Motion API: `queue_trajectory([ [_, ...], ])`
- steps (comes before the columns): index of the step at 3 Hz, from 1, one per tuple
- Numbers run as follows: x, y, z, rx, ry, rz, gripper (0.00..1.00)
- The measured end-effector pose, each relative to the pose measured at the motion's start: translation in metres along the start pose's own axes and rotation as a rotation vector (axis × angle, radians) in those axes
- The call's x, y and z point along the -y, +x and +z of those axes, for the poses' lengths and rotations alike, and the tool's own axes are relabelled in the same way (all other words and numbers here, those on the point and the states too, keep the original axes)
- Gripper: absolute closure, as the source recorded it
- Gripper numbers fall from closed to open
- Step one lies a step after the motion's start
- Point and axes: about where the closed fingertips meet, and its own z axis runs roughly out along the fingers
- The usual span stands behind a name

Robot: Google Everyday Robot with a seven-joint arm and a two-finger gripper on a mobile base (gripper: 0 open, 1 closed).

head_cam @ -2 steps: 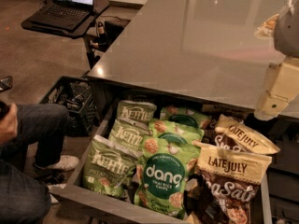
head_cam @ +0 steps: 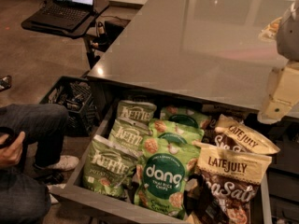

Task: Pick brown chip bag from top drawer and place on counter

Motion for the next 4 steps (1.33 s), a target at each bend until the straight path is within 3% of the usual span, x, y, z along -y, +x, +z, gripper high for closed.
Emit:
queue_trajectory([
  [1, -0.007, 0.018, 0.005, -0.055, 0.015, 0.018, 0.0],
  [3, -0.032, 0.058, 0.029, -0.13, -0.047, 0.06, 0.0],
  [4, -0.032, 0.058, 0.029, -0.13, -0.047, 0.06, 0.0],
])
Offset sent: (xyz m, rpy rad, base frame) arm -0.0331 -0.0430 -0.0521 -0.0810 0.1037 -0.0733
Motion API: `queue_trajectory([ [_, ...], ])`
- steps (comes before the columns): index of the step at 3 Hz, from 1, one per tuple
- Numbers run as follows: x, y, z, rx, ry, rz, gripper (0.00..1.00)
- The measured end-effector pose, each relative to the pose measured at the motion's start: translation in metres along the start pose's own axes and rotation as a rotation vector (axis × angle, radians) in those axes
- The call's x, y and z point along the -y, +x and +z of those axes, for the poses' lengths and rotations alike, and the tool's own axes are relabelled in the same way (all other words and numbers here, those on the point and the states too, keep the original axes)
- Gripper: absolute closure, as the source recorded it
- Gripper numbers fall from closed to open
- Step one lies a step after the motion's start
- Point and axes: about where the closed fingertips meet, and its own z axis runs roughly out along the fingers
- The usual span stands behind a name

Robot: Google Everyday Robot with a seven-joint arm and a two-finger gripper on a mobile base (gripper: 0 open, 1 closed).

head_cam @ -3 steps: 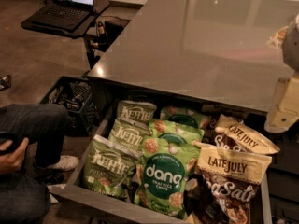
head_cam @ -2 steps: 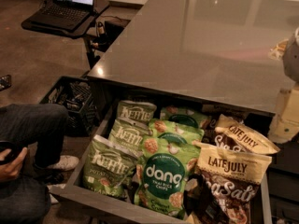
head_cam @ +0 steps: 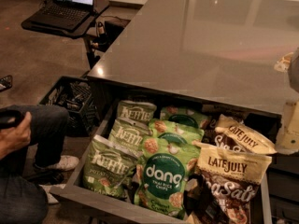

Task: Pick brown chip bag from top drawer and place on counter

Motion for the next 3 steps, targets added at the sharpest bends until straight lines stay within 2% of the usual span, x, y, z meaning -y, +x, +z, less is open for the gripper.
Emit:
queue_trajectory([
  [1, -0.025, 0.015, 0.003, -0.02, -0.013, 0.017, 0.0],
  [2, -0.06, 0.033, 0.018, -0.061, -0.064, 0.023, 0.0],
  [3, -0.088, 0.034, 0.035, -0.079, -0.123, 0.013, 0.0],
])
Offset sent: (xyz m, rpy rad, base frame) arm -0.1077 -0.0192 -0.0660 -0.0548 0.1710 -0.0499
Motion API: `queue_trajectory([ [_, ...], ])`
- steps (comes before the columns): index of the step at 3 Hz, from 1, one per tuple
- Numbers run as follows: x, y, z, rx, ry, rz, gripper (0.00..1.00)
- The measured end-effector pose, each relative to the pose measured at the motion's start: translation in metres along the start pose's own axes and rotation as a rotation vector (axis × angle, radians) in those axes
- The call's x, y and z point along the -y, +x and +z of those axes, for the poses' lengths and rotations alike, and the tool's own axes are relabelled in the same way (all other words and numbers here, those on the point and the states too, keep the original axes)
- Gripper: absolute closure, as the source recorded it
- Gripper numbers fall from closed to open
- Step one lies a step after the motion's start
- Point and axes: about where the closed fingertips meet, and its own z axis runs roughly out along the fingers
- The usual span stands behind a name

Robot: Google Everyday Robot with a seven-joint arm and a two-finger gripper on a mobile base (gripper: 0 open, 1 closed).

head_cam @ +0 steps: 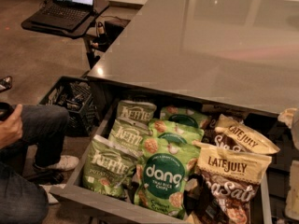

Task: Pick brown chip bag from top drawer and place on counter

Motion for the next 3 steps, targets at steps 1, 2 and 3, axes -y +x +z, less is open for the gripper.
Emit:
queue_trajectory([
  [1, -0.002, 0.001, 0.003, -0.003, -0.007, -0.001, 0.0],
  [2, -0.014, -0.012, 0.02, -0.023, -0.003, -0.019, 0.0],
  [3, -0.017, -0.03, 0.046, -0.033, -0.013, -0.02, 0.0],
])
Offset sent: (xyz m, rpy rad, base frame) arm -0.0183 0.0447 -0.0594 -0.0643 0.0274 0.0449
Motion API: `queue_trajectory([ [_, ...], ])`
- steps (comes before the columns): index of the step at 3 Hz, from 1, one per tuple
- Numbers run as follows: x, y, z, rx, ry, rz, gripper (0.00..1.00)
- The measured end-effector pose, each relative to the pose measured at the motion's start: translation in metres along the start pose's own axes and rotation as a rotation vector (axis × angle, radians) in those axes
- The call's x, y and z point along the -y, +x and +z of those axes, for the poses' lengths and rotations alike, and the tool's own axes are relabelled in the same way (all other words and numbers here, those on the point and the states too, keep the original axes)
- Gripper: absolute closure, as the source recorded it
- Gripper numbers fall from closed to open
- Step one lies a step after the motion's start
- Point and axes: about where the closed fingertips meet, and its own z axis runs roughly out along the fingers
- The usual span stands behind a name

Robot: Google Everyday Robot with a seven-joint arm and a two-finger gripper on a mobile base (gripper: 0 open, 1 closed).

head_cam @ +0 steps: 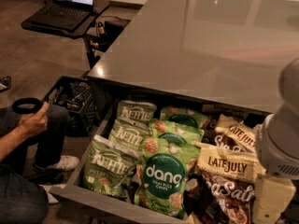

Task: Pick brown chip bag from top drawer and place on counter

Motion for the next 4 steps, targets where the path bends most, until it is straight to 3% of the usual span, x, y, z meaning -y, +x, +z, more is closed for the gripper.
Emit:
queue_trajectory([
  [3, 0.023, -0.033, 0.06, -0.038, -0.03, -0.008, 0.0],
  [4, 0.031, -0.035, 0.078, -0.054, -0.039, 0.003, 0.06],
])
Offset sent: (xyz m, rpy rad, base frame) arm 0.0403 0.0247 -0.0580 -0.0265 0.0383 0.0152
